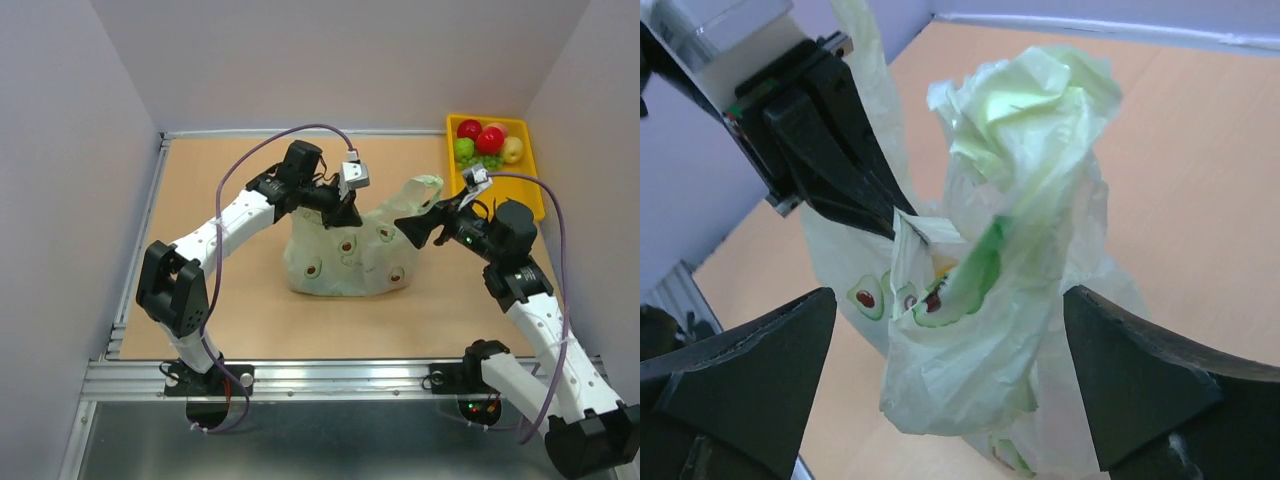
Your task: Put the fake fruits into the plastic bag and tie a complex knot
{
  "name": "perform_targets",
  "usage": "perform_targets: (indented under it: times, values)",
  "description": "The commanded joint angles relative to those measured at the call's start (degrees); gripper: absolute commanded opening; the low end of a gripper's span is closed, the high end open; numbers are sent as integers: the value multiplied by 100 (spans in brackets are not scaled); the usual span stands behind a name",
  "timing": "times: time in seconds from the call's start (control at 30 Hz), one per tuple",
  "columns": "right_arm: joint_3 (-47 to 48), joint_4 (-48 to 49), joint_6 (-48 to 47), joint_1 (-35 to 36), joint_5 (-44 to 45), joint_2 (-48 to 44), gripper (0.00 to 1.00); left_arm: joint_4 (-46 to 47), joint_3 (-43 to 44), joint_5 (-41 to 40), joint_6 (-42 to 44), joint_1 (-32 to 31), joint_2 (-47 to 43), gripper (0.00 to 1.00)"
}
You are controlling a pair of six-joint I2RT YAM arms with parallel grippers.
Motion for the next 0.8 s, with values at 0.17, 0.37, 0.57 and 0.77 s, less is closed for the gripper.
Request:
perform_targets:
  times: [0.17, 0.37, 0.57, 0.77]
  values:
    - [547, -942, 1734, -3, 1668, 758, 100, 716, -117, -259, -605, -334, -212, 0]
    - [582, -705, 1595, 41, 1921, 1003, 100, 778, -205, -155, -561, -369, -194, 0]
    - [371, -205, 1137, 32, 1579, 864, 94, 708, -522, -181, -403, -282, -229, 0]
    - [485, -142, 618, 41, 1982, 600, 13, 453, -829, -216, -148, -62, -317, 0]
